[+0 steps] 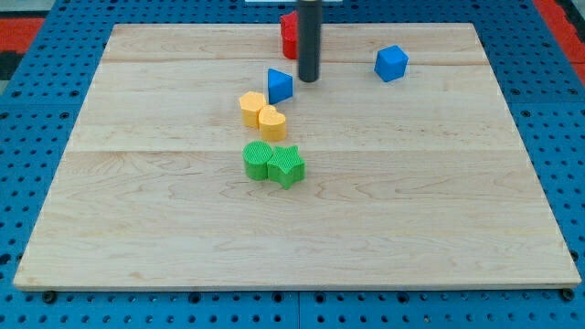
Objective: Move the blue triangle to the top left
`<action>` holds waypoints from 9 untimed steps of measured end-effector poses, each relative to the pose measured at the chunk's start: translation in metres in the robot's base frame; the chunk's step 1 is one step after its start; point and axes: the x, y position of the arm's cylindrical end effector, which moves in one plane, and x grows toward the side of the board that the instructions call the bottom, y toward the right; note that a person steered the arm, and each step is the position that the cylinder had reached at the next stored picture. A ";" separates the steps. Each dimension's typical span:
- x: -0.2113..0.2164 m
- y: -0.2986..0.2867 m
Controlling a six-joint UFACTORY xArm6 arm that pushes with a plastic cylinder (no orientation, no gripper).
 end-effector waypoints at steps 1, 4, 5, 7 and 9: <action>0.017 0.027; 0.013 -0.103; 0.013 -0.123; 0.014 -0.153; 0.034 -0.198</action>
